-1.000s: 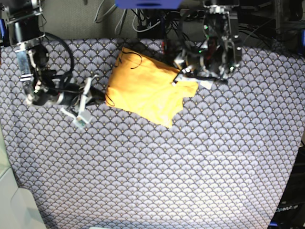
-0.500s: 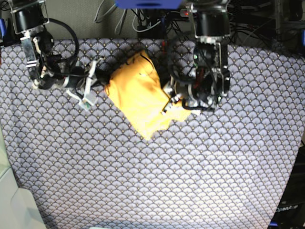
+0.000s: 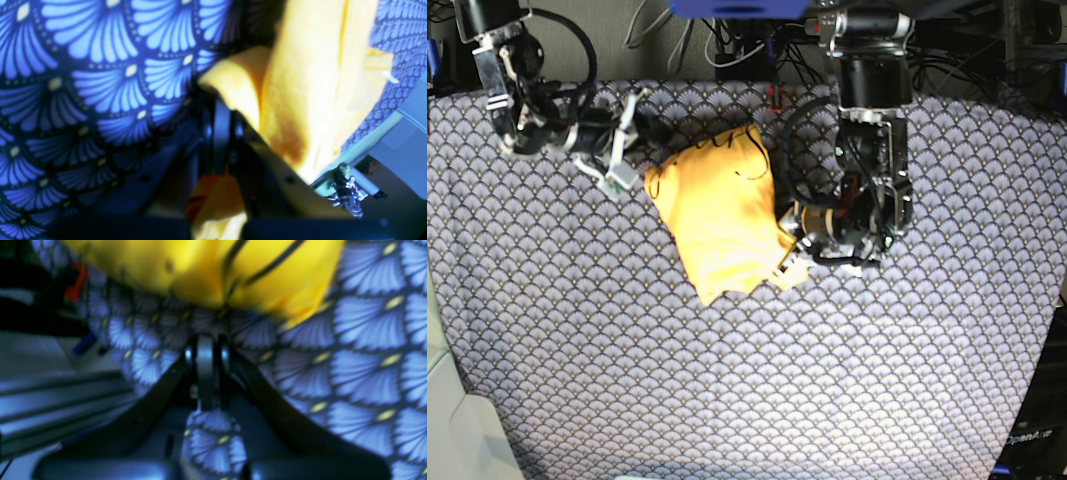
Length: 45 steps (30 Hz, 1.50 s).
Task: Fold the T-shirt properly
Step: 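Push the bundle sides with both grippers to square it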
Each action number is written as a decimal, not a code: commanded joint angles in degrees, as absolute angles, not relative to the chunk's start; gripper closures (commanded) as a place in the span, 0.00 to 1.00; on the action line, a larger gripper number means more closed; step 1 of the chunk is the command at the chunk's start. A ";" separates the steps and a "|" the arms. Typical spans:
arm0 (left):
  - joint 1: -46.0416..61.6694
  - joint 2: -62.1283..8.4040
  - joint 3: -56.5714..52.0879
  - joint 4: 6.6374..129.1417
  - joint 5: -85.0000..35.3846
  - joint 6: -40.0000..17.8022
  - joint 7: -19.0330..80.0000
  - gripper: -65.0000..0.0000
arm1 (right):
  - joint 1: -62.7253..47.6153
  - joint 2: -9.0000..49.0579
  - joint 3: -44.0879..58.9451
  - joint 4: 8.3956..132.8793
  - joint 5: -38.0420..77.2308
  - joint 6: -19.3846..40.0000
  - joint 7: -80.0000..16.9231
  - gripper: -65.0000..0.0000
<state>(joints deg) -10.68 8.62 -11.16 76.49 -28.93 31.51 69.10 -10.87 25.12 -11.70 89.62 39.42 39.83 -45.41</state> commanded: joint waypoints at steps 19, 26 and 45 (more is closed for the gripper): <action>-5.76 4.53 -13.85 83.47 -30.11 31.34 69.32 1.00 | 1.01 30.90 -6.73 83.82 40.31 40.00 -44.62 0.97; -10.24 6.90 -13.76 81.10 -29.93 31.34 69.23 1.00 | 1.63 27.03 -11.82 83.30 40.31 40.00 -44.62 0.97; -14.55 8.13 -8.92 72.04 -30.20 31.34 62.55 1.00 | -3.12 24.66 -14.55 85.23 40.48 40.00 -44.26 0.98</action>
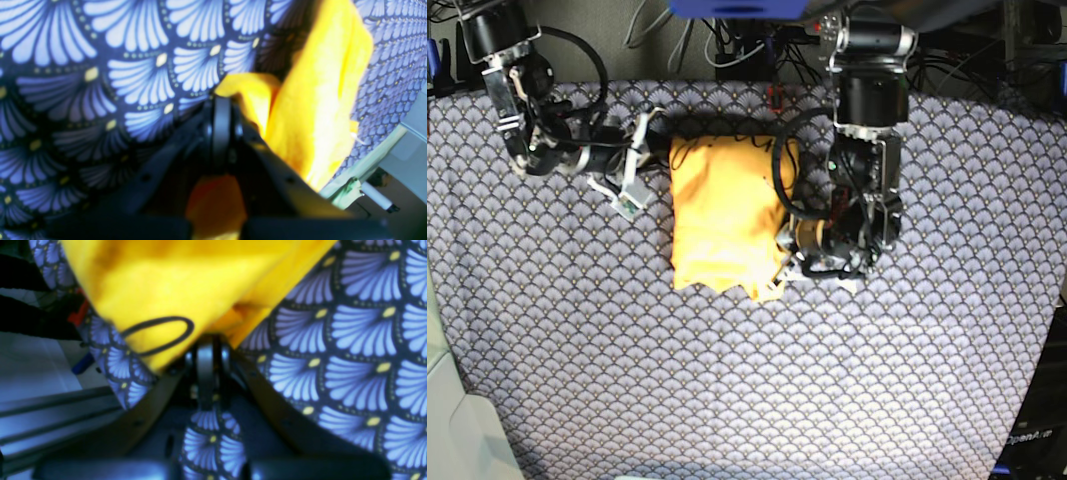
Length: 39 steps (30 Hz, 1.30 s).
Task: Fold the T-shirt properly
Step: 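Push the bundle sides with both grippers to square it, then raise the left gripper away from the bundle, then press and smooth the bundle's collar edge with the right gripper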
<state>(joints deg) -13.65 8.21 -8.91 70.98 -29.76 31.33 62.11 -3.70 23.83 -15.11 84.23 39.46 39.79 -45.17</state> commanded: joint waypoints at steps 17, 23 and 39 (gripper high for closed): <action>9.19 -1.98 -17.89 110.20 -30.20 31.08 80.00 1.00 | -17.80 30.64 6.37 101.23 40.48 40.00 -44.62 0.98; 23.52 -7.52 -17.89 111.60 -30.11 30.90 80.00 1.00 | -18.42 27.56 7.08 111.96 40.66 40.00 -45.76 0.98; 38.90 -10.07 -17.89 111.25 -29.67 30.73 66.95 1.00 | -8.66 16.75 -10.68 107.21 40.31 40.00 -49.36 0.98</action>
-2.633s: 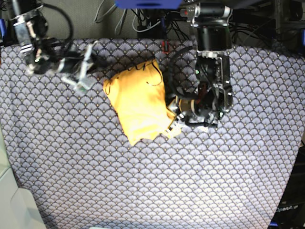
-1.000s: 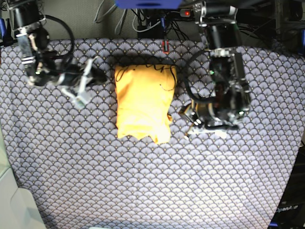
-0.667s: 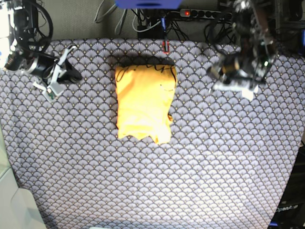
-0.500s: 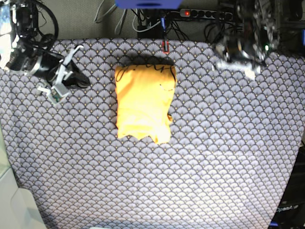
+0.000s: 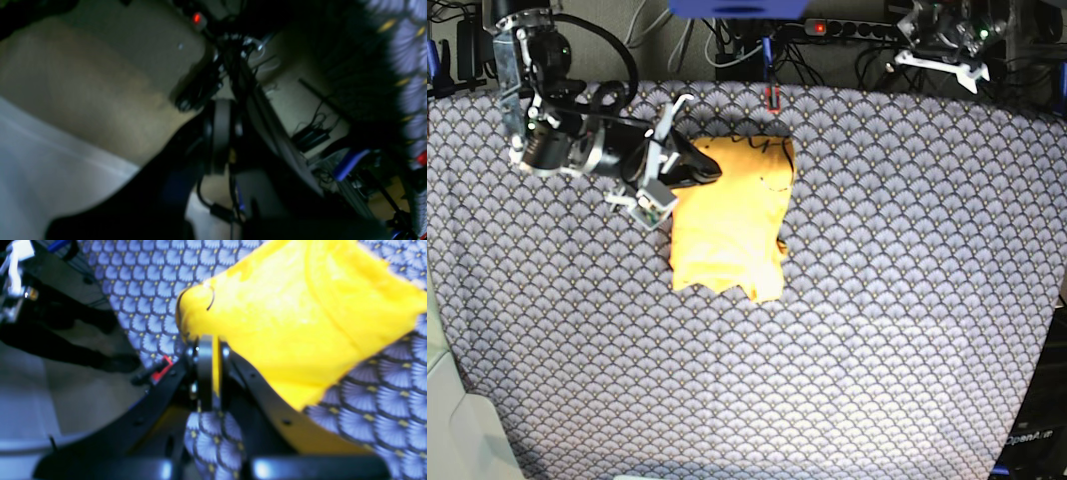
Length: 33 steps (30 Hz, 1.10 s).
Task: Fold the T-shirt properly
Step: 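Press and smooth the bundle's collar edge with the right gripper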
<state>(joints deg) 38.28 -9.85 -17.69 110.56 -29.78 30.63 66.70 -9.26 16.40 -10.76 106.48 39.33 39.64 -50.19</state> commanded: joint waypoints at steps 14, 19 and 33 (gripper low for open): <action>38.90 -10.07 -17.89 110.73 -29.67 30.73 66.95 1.00 | -5.85 19.47 -17.27 84.88 40.40 40.00 -36.00 0.97; 38.81 -10.07 -17.89 110.73 -29.67 30.73 66.95 1.00 | -6.11 21.05 -17.10 95.69 40.75 40.00 -40.57 0.97; 39.08 -9.89 -17.89 110.64 -30.02 30.73 66.95 1.00 | 8.48 14.46 -21.67 102.29 40.40 40.00 -54.73 0.97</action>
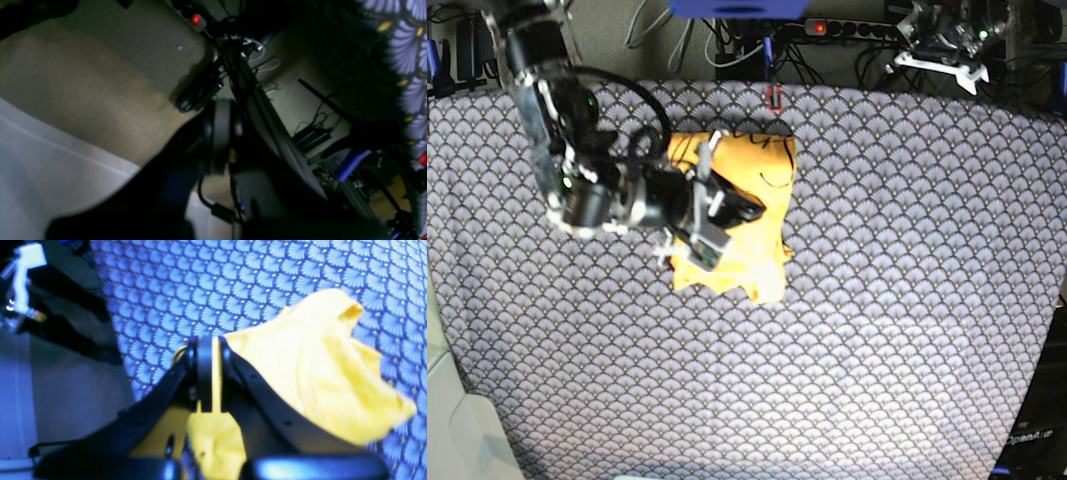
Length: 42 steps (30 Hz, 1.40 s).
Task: Fold the T-shirt properly
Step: 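Press and smooth the bundle's collar edge with the right gripper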
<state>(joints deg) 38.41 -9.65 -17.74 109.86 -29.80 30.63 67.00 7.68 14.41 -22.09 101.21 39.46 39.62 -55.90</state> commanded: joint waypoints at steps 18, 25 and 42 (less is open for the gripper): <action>40.40 -9.19 -17.89 110.64 -29.67 30.73 67.47 1.00 | 24.31 14.55 -40.48 64.40 40.40 40.00 -28.70 0.97; 41.01 -9.19 -17.89 110.64 -29.58 30.99 67.47 1.00 | 28.70 12.44 -46.11 53.41 40.40 40.00 -20.62 0.97; 40.48 -9.01 -17.89 110.64 -29.58 30.81 67.03 1.00 | 28.53 16.40 -45.85 66.24 40.75 40.00 -31.52 0.98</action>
